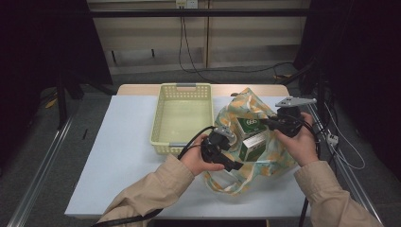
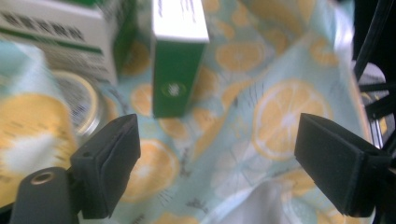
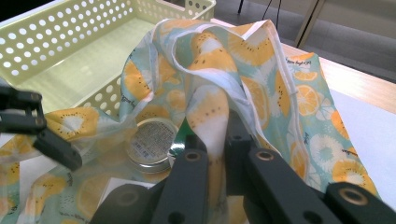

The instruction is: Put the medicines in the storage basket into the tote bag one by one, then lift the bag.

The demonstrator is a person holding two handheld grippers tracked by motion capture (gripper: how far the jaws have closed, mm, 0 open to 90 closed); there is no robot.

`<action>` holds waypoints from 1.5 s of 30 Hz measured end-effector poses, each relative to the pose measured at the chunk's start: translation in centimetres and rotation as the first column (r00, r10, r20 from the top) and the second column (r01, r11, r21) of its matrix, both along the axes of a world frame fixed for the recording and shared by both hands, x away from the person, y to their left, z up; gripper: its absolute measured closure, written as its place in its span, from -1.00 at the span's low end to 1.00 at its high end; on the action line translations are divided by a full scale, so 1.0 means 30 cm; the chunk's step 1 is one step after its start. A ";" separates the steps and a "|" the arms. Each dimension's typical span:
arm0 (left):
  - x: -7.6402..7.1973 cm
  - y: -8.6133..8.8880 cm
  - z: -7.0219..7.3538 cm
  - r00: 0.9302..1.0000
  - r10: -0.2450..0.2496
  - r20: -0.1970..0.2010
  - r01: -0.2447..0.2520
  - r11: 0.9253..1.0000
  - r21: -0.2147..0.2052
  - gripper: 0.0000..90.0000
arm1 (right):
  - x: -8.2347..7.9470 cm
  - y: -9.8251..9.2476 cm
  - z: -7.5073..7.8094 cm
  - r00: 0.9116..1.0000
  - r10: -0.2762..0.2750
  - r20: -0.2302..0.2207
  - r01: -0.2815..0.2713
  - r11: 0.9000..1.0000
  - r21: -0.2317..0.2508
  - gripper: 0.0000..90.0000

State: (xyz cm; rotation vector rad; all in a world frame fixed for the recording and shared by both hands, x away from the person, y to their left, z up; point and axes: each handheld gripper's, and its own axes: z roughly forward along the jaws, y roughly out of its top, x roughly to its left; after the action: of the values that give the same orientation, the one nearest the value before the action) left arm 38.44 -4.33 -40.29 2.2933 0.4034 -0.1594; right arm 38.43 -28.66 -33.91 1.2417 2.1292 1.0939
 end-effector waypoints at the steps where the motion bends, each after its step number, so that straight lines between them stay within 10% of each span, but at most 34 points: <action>1: -0.004 -0.004 -0.008 1.000 -0.005 0.003 0.005 1.000 0.009 -0.64 | 0.000 0.002 0.000 1.000 0.001 -0.001 -0.001 1.000 0.001 0.96; 8: -0.018 -0.038 -0.031 0.997 -0.071 0.012 0.071 0.997 0.016 -0.46 | 0.001 -0.002 0.013 1.000 0.001 0.008 -0.001 1.000 0.006 0.96; 13: -0.017 -0.049 -0.042 0.996 -0.091 -0.001 0.090 0.990 0.109 0.64 | -0.005 -0.012 0.016 1.000 -0.004 0.011 0.004 1.000 0.011 0.96; 15: -0.010 -0.051 -0.033 0.997 -0.076 -0.029 0.078 0.993 0.083 1.00 | -0.010 -0.017 0.018 1.000 -0.003 0.013 0.003 1.000 0.012 0.97; 20: 0.014 -0.043 0.067 1.000 -0.019 0.024 0.016 0.995 0.100 1.00 | -0.017 -0.038 0.026 1.000 -0.012 0.019 0.011 1.000 0.018 0.97; 28: 0.081 -0.031 0.265 0.996 0.043 0.075 -0.042 0.999 -0.017 1.00 | -0.020 -0.082 0.098 0.998 -0.041 0.055 0.041 0.999 0.007 0.97; 37: 0.161 -0.037 0.489 0.976 0.111 0.189 -0.101 0.993 -0.060 1.00 | -0.013 -0.119 0.206 0.991 -0.072 0.110 0.072 0.997 0.006 0.98; 45: 0.262 -0.018 0.660 0.954 0.202 0.222 -0.167 0.972 -0.166 1.00 | 0.024 -0.138 0.326 0.976 -0.122 0.179 0.120 0.993 0.023 0.98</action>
State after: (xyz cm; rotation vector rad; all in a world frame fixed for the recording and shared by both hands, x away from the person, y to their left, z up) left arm 46.31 -4.87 -20.49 2.0865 0.4634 0.1744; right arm 39.16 -32.80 -24.13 1.2116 1.8907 1.1222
